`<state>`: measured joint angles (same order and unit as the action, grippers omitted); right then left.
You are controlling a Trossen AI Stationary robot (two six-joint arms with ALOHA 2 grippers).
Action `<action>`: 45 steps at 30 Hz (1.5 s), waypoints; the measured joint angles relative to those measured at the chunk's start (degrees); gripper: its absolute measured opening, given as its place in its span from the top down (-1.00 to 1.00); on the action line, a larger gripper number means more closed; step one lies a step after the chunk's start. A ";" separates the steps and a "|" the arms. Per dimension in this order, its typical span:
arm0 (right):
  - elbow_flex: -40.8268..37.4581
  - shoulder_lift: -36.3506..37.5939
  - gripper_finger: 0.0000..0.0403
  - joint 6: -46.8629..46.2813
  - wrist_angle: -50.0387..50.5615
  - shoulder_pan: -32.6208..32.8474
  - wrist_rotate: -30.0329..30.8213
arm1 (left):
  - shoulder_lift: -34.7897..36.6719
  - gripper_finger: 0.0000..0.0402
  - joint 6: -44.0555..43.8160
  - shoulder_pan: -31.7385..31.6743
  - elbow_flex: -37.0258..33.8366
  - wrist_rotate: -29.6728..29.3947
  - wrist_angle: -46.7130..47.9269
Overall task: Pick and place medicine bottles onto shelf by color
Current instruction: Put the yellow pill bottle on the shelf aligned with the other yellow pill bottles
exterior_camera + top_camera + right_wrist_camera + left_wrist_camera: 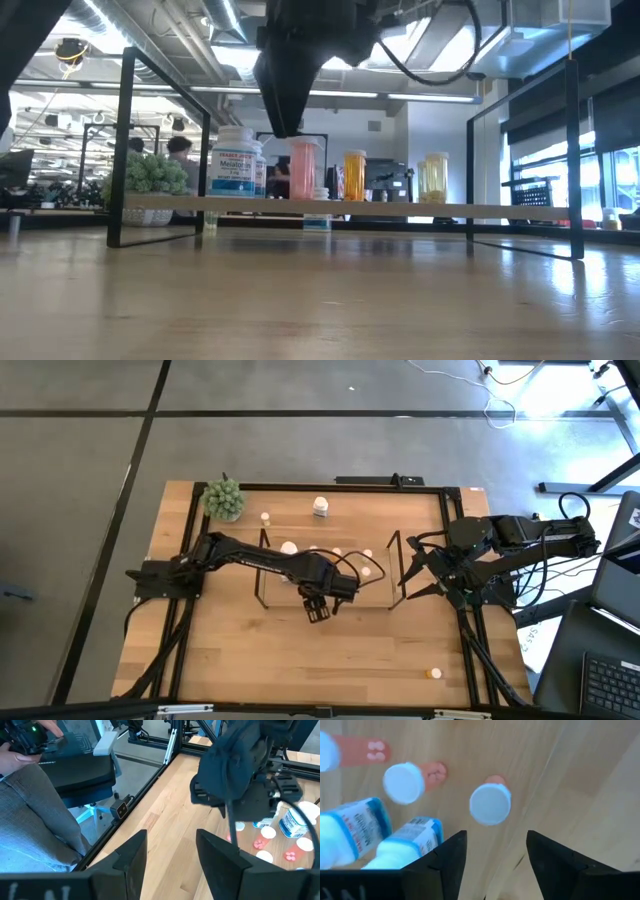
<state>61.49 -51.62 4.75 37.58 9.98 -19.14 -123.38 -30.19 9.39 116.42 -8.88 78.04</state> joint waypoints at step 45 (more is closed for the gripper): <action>0.00 0.01 0.14 0.05 -0.03 0.00 0.02 | 21.28 0.02 4.23 -22.27 -0.07 -1.21 12.02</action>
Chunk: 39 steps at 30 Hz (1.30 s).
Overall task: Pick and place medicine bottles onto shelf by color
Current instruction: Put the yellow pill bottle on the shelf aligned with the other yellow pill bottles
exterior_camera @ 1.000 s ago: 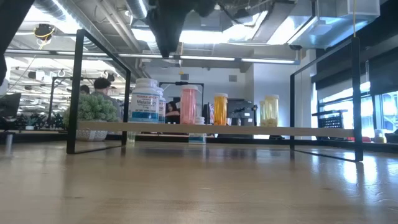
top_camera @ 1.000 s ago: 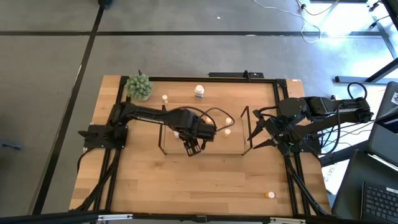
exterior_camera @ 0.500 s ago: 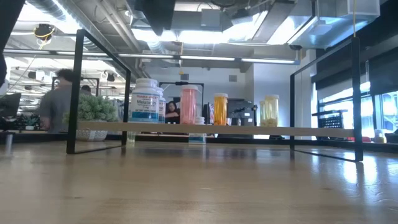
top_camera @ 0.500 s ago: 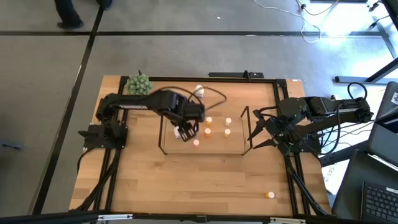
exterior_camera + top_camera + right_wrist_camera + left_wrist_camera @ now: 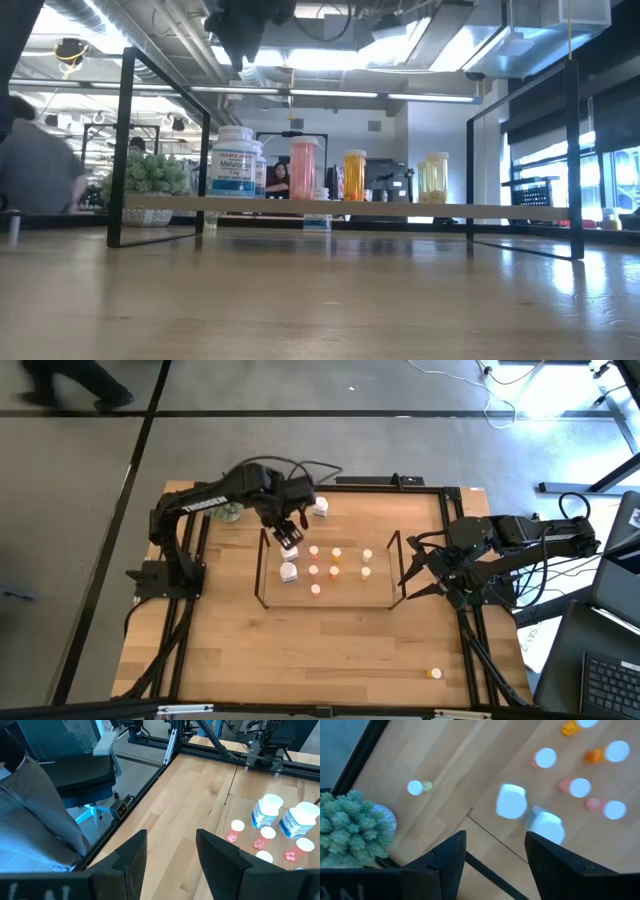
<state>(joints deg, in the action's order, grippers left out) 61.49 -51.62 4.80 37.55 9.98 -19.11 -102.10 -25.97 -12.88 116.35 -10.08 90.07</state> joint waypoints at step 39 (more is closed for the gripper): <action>0.00 0.00 0.14 0.03 0.01 0.00 0.00 | 2.27 0.02 46.07 -30.83 -27.14 15.17 -16.50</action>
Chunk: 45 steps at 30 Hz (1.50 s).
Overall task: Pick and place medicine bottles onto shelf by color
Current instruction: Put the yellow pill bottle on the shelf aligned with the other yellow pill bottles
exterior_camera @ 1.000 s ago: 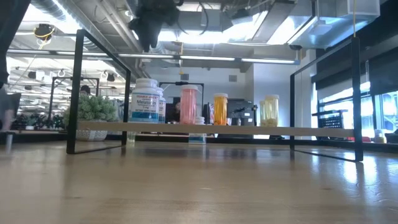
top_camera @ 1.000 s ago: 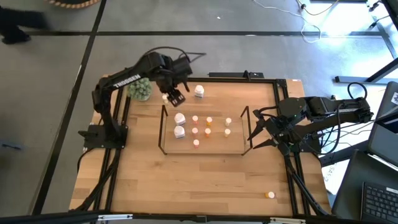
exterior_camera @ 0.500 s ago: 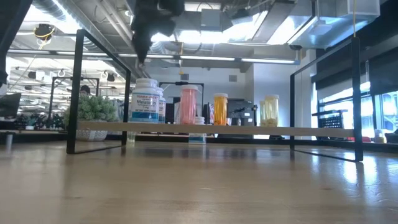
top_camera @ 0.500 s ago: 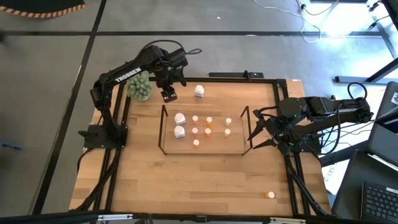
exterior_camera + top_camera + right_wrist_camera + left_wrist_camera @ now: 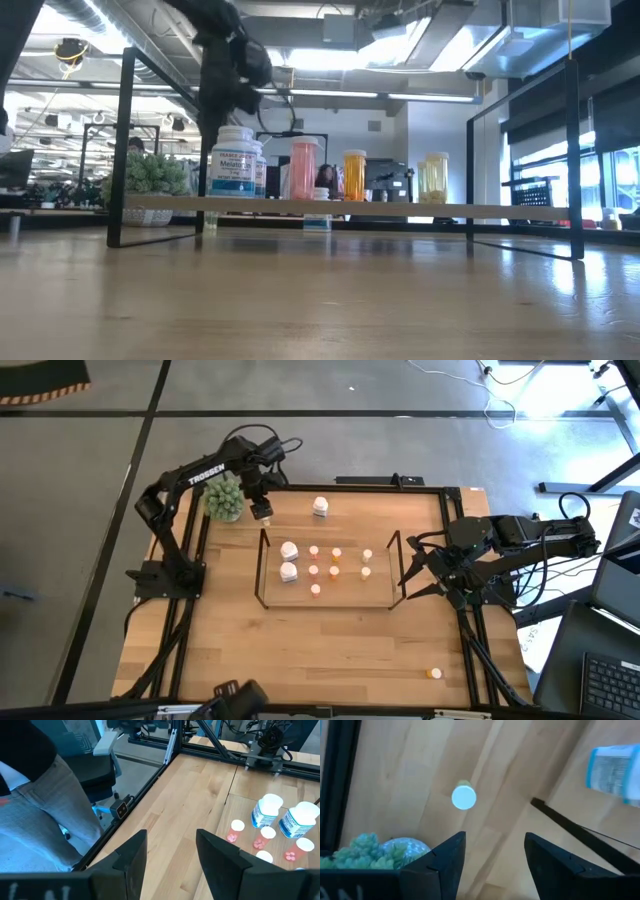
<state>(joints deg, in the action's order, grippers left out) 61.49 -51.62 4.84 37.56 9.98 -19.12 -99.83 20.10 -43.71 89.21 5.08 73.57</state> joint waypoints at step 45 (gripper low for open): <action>0.00 -0.02 0.14 -0.04 0.00 0.00 0.00 | 0.02 0.02 17.94 -0.94 -21.27 -4.31 -27.43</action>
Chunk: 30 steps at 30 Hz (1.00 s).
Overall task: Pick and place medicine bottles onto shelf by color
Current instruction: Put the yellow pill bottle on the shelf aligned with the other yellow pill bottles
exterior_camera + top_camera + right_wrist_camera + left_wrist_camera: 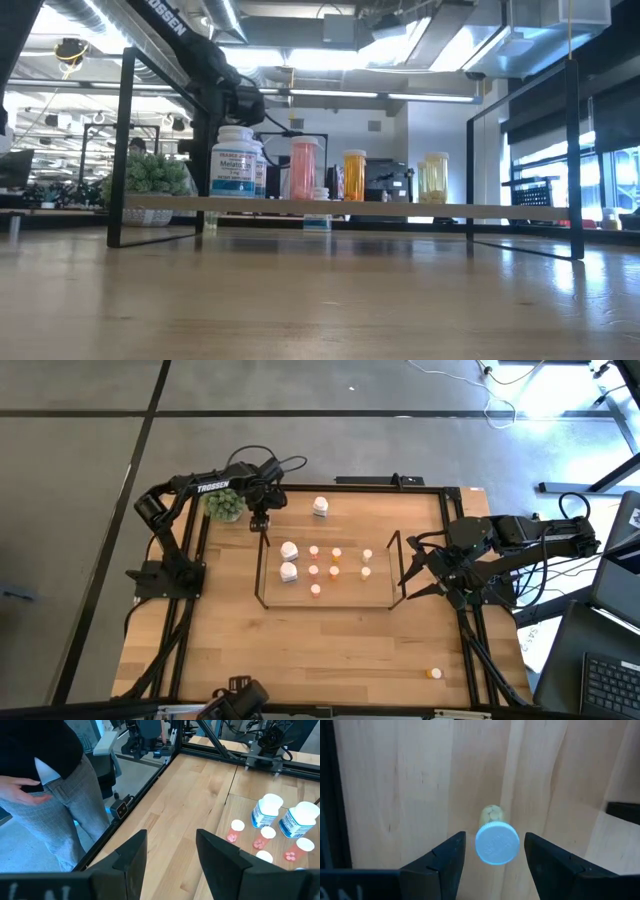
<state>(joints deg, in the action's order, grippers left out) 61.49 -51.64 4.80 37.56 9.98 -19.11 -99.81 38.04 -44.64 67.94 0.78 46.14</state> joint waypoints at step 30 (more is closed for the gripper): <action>0.00 0.00 0.14 0.06 0.00 0.00 -0.02 | 0.00 0.55 -0.46 0.71 0.07 -1.97 -0.73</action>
<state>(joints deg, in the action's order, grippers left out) 61.49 -51.64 4.86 37.56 9.98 -19.13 -99.81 37.58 -43.94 68.01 -1.20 45.41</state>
